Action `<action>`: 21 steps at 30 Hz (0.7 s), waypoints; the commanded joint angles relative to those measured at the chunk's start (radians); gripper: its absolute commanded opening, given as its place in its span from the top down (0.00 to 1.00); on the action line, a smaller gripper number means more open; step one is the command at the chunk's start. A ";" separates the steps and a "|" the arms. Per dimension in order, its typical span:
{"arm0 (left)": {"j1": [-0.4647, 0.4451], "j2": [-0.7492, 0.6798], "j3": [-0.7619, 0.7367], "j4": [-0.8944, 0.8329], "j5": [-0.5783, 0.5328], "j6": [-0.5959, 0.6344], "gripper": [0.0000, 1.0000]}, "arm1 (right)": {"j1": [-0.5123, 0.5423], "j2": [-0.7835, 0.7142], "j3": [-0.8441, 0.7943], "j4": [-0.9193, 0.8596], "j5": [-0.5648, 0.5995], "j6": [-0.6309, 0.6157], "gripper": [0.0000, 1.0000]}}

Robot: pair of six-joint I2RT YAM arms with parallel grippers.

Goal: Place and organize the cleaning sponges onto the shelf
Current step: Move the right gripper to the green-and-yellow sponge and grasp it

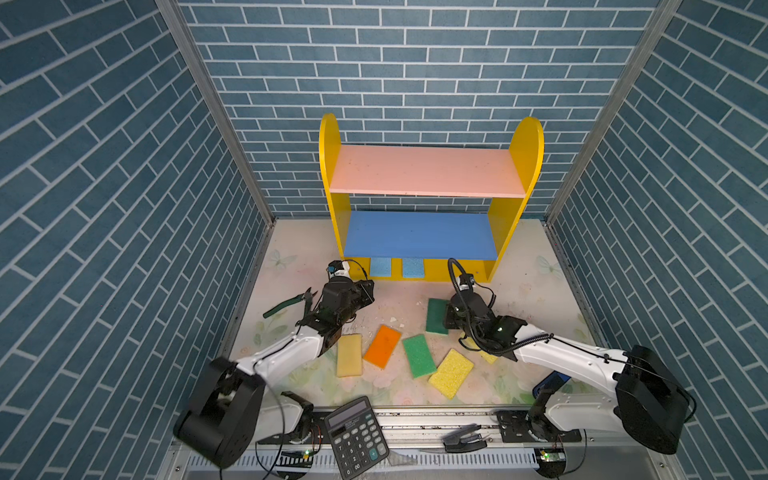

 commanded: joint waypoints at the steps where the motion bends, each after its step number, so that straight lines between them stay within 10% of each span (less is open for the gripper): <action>1: -0.004 -0.128 0.046 -0.323 -0.128 0.169 0.72 | 0.041 0.002 0.046 -0.066 0.061 -0.040 0.83; 21: 0.010 -0.364 -0.107 -0.440 -0.142 0.097 0.54 | 0.245 0.167 -0.002 -0.037 -0.248 -0.014 0.53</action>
